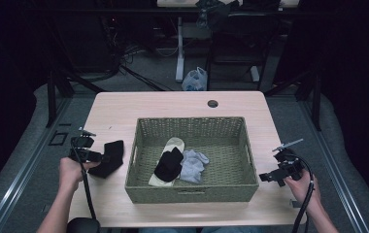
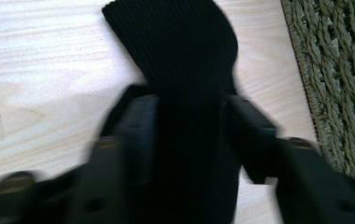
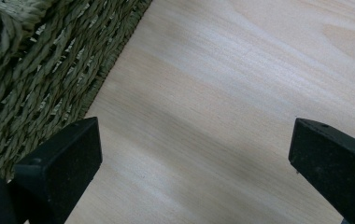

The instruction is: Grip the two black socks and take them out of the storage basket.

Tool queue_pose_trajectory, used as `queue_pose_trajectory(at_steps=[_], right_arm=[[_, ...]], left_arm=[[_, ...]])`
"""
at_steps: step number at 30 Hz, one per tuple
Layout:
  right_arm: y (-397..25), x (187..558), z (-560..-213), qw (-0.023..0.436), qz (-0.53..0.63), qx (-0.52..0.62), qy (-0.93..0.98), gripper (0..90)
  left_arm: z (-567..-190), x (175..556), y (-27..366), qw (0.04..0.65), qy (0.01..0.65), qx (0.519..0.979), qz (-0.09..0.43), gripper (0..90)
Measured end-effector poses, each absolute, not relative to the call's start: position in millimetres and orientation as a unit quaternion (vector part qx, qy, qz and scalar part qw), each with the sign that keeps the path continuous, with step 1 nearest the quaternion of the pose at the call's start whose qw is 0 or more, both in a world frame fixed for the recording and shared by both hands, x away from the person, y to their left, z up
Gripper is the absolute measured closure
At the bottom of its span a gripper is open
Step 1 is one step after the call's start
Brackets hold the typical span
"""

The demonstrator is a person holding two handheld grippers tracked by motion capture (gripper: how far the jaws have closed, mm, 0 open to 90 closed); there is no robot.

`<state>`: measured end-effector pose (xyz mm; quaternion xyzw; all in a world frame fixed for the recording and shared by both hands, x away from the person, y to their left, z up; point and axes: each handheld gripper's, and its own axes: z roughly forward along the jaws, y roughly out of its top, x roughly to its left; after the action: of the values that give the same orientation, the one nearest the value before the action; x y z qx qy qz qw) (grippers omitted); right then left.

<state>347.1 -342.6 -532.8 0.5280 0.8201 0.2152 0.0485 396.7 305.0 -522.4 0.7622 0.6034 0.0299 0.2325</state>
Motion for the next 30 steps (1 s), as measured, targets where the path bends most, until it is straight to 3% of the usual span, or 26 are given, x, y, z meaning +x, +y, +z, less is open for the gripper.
queue_pose_trajectory(at_steps=[5,9,20,30], right_arm=[[-345,348,-532,0.047,0.209,0.526,0.823,1.9],[-345,346,-532,0.051,0.208,0.530,0.821,1.9],[-347,349,-531,0.050,0.217,0.529,0.819,1.9],[-346,347,-530,0.050,0.218,0.527,0.820,1.9]], left_arm=[[-501,390,312,0.245,0.608,0.753,0.052,15.9],[-465,381,313,0.280,0.597,0.747,0.087,9.7],[-396,381,265,0.323,0.525,0.778,0.120,2.4],[-378,394,204,0.319,0.458,0.822,0.113,1.2]])
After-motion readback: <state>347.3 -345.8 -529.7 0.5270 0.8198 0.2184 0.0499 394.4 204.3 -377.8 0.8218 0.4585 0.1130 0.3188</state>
